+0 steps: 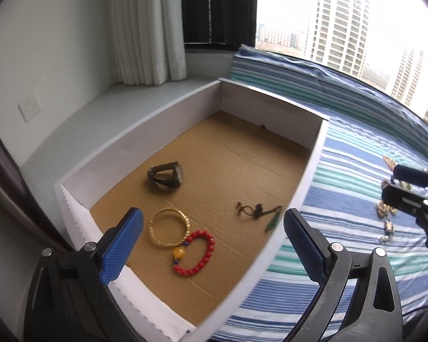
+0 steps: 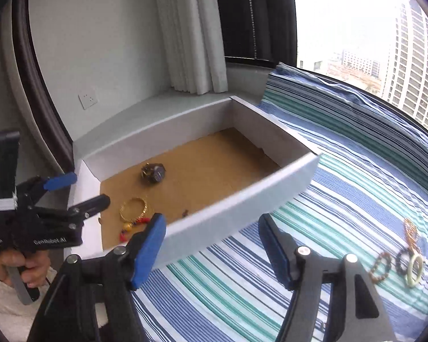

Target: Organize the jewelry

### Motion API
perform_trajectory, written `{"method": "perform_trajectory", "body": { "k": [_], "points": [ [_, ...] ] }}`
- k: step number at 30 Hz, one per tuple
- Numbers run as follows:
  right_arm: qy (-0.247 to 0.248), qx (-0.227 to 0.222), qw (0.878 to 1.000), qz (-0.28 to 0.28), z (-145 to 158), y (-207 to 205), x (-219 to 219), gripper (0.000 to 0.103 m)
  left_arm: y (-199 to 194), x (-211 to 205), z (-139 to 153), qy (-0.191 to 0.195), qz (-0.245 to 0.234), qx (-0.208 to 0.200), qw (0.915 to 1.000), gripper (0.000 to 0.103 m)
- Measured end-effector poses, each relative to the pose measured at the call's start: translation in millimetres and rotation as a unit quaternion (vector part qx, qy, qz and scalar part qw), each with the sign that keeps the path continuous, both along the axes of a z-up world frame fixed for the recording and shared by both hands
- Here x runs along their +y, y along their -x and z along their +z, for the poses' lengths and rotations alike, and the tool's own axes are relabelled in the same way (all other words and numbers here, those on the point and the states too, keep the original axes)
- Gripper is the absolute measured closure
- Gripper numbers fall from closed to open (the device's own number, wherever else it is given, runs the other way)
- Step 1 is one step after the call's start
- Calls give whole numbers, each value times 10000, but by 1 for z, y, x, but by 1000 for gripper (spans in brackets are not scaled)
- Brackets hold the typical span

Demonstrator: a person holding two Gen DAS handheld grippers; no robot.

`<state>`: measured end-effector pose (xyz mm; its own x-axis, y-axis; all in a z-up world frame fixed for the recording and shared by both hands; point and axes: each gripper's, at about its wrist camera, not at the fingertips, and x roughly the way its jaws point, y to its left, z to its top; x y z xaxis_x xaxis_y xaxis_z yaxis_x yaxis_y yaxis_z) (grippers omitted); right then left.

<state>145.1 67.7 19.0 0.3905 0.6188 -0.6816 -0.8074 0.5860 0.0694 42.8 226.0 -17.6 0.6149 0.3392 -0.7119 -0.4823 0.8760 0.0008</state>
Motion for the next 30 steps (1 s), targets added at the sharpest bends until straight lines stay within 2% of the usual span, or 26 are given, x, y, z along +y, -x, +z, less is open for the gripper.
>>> {"method": "perform_trajectory", "body": {
  "k": [6,9,14,20,25,30],
  "points": [
    [412,-364,9946,-877,-14,18,-68,34,-11,-55,5,-131,-458,-67,9988,4],
    [512,-432,9896,-1276,-21,23,-100,34,-16,-78,1,-68,-668,-35,9977,4],
    [550,-381,9792,-1917,-38,39,-161,34,-13,-117,-19,270,-1145,95,9930,4],
    [573,-77,9616,-2685,-68,66,-225,34,-11,-169,-46,538,-1850,285,9808,4],
    [680,103,9511,-3011,-92,83,-255,34,-10,-199,-57,616,-2160,372,9737,4],
    [687,235,9487,-3078,-105,89,-264,34,-9,-212,-66,700,-2249,430,9709,4]
  ]
}}
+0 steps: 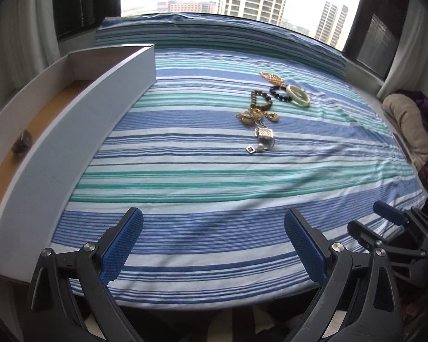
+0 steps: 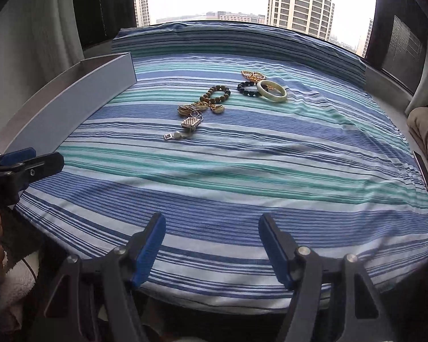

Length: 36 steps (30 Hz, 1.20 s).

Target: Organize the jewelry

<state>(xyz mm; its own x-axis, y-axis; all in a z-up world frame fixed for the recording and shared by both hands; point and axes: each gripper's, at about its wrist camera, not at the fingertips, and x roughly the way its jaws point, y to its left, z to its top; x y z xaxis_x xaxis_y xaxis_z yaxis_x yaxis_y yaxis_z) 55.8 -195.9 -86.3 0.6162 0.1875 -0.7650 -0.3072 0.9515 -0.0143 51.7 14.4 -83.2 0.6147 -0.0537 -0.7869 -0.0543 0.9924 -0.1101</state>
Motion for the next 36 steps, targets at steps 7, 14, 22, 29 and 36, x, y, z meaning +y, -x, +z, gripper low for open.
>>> {"method": "perform_trajectory", "body": {
  "k": [7,14,22,29,36],
  "points": [
    [17,-205,9996,171,7,7,14,34,7,-9,-3,-41,-152,32,9999,4],
    [50,-387,9989,272,16,16,21,34,11,-10,-5,-3,-174,43,9998,4],
    [82,-245,9993,275,8,15,24,34,11,-6,-12,63,-112,145,9998,4],
    [67,-215,9993,286,6,15,25,34,7,-5,-18,120,-89,222,9996,4],
    [26,-171,9995,261,4,15,24,34,4,-5,-30,146,-47,401,9991,4]
  ]
}}
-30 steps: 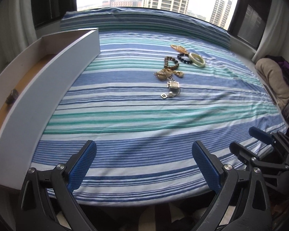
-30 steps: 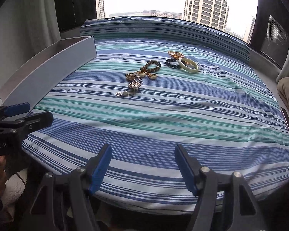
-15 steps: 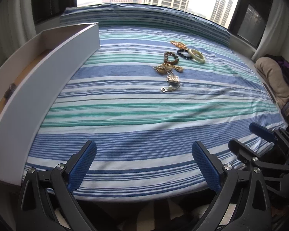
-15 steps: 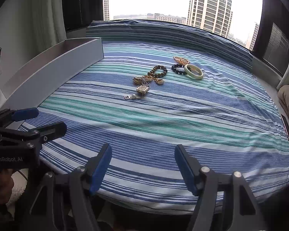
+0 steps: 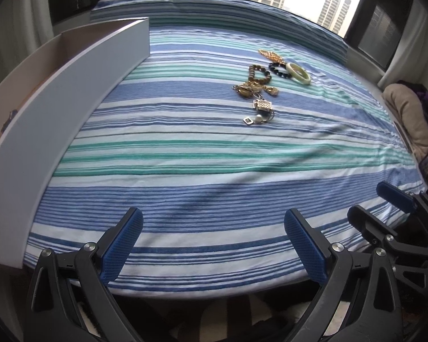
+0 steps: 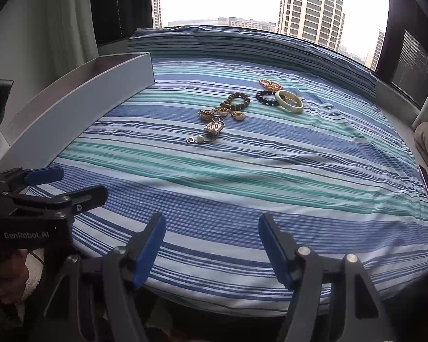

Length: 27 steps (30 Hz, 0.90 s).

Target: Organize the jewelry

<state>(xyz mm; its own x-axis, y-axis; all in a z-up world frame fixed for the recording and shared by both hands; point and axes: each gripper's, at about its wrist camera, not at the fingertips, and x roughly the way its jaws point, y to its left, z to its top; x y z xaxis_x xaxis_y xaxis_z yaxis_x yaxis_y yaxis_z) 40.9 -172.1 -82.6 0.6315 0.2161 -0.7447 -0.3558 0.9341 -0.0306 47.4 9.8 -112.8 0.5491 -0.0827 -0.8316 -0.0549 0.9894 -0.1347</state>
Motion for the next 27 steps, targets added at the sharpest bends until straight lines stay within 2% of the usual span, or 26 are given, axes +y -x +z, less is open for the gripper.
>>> {"method": "perform_trajectory", "body": {
  "k": [12,15,19,23,27],
  "points": [
    [-144,-4,9999,-26,1,0,-5,34,-2,-4,-2,-33,-44,79,10000,3],
    [-269,60,9996,-70,0,-3,-11,30,-4,-5,-3,99,-113,141,9998,2],
    [-295,151,9993,-157,-5,-7,-16,28,-10,-11,-6,39,-275,198,9994,2],
    [-377,162,9989,-204,-6,-9,-22,28,-30,-16,-2,35,-490,188,9986,2],
    [-428,185,9985,-292,-7,-12,-32,28,-68,-28,5,35,-822,127,9965,2]
  ]
}}
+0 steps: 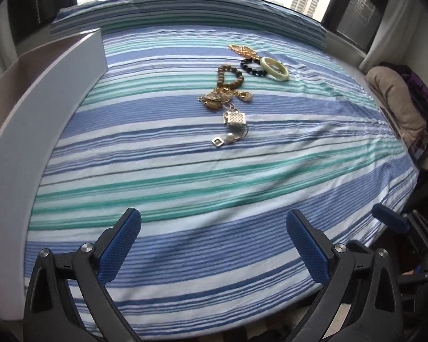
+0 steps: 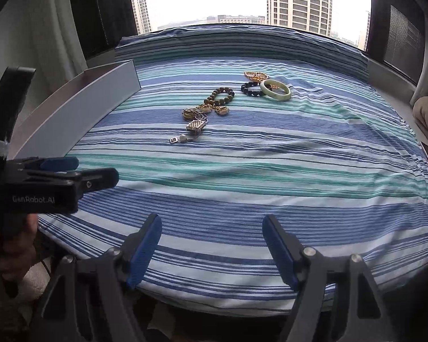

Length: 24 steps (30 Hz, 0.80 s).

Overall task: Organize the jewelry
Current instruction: 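Move the left gripper toward the remaining gold jewelry, then grasp the silver cage pendant with the left gripper while the right grasps gold earrings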

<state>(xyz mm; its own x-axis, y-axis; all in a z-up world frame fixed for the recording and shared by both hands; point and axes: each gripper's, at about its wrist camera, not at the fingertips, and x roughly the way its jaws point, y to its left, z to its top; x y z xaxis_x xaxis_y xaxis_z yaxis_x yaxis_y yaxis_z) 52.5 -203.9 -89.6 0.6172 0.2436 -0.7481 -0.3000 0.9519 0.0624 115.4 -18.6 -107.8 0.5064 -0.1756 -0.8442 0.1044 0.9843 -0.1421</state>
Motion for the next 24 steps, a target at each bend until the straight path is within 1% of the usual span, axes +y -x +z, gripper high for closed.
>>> {"method": "perform_trajectory", "body": {
  "k": [3,5,8,10,11,13,14,15,18,22,24],
  "points": [
    [-38,42,10000,-64,-2,-1,-8,28,-37,-20,-3,33,-388,-18,9992,2],
    [-58,52,9999,-95,-2,-1,-11,28,-63,-35,-10,-41,-526,8,9986,2],
    [-79,30,9999,-132,-1,1,-16,28,-97,-58,-26,-326,-452,-54,9984,4],
    [-80,0,9998,-158,1,3,-19,28,-112,-69,-37,-523,-336,-16,9981,12],
    [-78,-18,9998,-167,2,4,-21,28,-118,-72,-43,-576,-298,34,9979,24],
    [-70,-41,9998,-182,2,6,-23,28,-123,-74,-53,-579,-233,149,9979,53],
    [-69,-41,9998,-189,2,7,-24,28,-123,-73,-56,-609,-154,142,9979,75],
    [-75,-31,9998,-194,1,7,-25,28,-118,-70,-54,-587,-130,-1,9982,75],
    [-112,6,9996,-241,-1,5,-30,28,-104,-51,-47,-97,-44,102,9999,76],
    [-167,-8,9994,-295,-2,2,-35,28,-70,-22,-29,87,-34,79,9999,76],
    [-198,25,9994,-300,-4,-2,-36,28,-53,-7,-23,48,-34,92,9999,76]
  ]
}}
